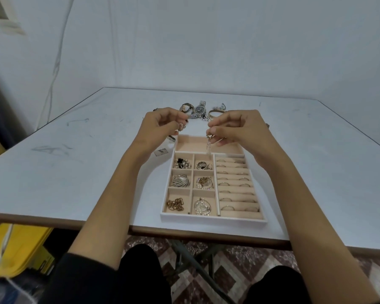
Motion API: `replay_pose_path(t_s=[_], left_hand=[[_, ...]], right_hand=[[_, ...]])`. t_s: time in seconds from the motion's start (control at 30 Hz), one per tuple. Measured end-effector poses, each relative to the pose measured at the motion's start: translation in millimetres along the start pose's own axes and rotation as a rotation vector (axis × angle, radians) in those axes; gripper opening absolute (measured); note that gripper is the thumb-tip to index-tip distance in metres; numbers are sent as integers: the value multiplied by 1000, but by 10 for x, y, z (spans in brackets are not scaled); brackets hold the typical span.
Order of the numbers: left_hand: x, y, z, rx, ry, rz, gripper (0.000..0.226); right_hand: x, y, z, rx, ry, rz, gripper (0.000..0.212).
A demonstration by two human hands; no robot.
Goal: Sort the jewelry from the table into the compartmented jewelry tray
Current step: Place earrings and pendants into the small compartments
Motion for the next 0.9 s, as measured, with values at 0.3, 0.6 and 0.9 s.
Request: replay_pose_path(t_s=[0.3,0.6,0.9], left_hand=[[-3,-51,8,-9,-13,44,21],[-15,-30,24,-14,-34,36,19],[-43,-25,34,-36,-36,44,18]], right_hand=[[32,-100,35,51,-5,186,16],[-2,-141,-44,229,-81,211,12],[-27,-153,-89,350,-119,222,7]])
Point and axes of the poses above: each hand's wrist, its own x-axis away from the middle knuckle, its own y-axis out of the back of the hand, z = x × y, the point moved 4 cm from there along -x, towards the middle knuckle, and after that the axes turned 13 degrees about z, right-handed, at the moved point
